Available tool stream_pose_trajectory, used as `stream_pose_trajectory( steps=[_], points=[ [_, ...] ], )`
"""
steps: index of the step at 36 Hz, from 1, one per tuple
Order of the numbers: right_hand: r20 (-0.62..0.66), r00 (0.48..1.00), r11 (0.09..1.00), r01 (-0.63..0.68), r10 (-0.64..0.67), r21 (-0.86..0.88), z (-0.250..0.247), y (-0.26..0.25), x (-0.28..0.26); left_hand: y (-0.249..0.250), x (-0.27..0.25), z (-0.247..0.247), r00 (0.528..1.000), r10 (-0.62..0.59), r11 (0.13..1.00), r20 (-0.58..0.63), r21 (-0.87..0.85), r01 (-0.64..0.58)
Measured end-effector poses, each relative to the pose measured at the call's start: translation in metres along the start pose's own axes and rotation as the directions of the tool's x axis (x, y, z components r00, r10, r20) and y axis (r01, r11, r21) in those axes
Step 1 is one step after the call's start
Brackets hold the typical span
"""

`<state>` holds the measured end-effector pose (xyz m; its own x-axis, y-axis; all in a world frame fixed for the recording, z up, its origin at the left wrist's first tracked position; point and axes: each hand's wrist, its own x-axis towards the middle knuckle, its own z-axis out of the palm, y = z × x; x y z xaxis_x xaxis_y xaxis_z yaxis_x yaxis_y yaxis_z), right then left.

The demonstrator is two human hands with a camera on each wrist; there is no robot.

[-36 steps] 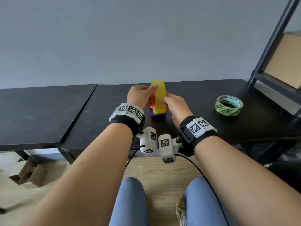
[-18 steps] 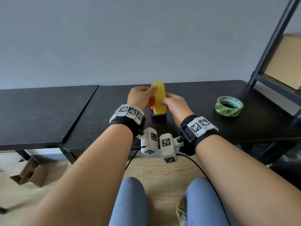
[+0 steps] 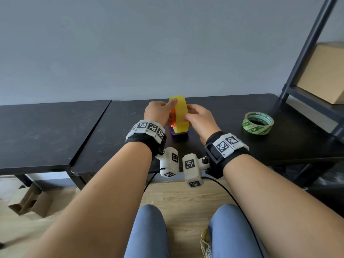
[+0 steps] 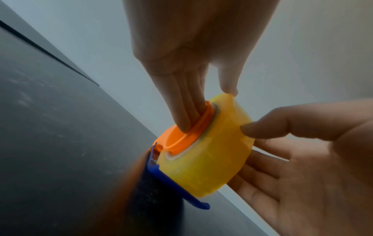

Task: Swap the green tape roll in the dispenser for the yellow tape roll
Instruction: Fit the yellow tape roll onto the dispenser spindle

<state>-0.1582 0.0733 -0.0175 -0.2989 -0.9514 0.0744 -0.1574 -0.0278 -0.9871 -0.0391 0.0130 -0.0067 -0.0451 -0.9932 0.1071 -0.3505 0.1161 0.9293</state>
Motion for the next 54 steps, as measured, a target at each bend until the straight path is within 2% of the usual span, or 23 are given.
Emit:
stream_pose_trajectory(
  steps=[8, 15, 19, 22, 28, 35, 40, 47, 50, 54],
  points=[
    [-0.009, 0.999, 0.999, -0.03, 0.031, 0.035, 0.003, 0.0, 0.001, 0.002, 0.004, -0.001, 0.999, -0.04, 0.999, -0.007, 0.026, 0.04],
    [-0.013, 1.0, 1.0, 0.021, -0.021, 0.003, 0.001, 0.003, 0.001, 0.0, 0.003, 0.001, 0.999, -0.048, 0.999, -0.012, -0.005, 0.048],
    [-0.026, 0.999, 0.999, 0.029, -0.028, 0.023, -0.002, 0.004, 0.0, -0.002, 0.005, 0.001, 0.989, -0.137, 0.98, 0.049, -0.141, 0.143],
    [-0.04, 0.999, 0.999, 0.037, -0.036, 0.017, -0.002, 0.004, 0.0, 0.002, 0.002, -0.003, 0.968, -0.216, 0.963, 0.127, -0.134, 0.233],
    [-0.04, 0.999, 0.998, 0.032, -0.03, 0.049, 0.0, 0.006, 0.002, -0.008, -0.015, -0.015, 0.968, -0.061, 0.998, 0.244, 0.024, 0.057],
    [-0.053, 0.998, 0.996, 0.033, -0.029, 0.08, 0.001, 0.007, 0.005, -0.008, -0.016, -0.02, 0.941, -0.028, 0.996, 0.338, 0.092, -0.003],
    [-0.061, 0.997, 0.997, 0.052, -0.048, 0.062, 0.001, 0.006, 0.008, -0.011, -0.016, -0.02, 0.949, 0.029, 0.997, 0.313, 0.064, -0.051],
    [-0.09, 0.979, 0.976, 0.167, -0.18, -0.142, -0.002, 0.004, 0.01, -0.012, -0.013, -0.021, 0.949, 0.038, 0.996, 0.313, 0.071, -0.063],
    [-0.136, 0.952, 0.937, 0.234, -0.275, -0.26, -0.003, 0.0, 0.011, -0.012, -0.012, -0.02, 0.953, 0.041, 0.994, 0.299, 0.086, -0.07],
    [-0.115, 0.906, 0.849, 0.329, -0.407, -0.414, -0.001, -0.003, 0.011, -0.012, -0.012, -0.018, 0.955, 0.042, 0.992, 0.294, 0.105, -0.076]
  ],
)
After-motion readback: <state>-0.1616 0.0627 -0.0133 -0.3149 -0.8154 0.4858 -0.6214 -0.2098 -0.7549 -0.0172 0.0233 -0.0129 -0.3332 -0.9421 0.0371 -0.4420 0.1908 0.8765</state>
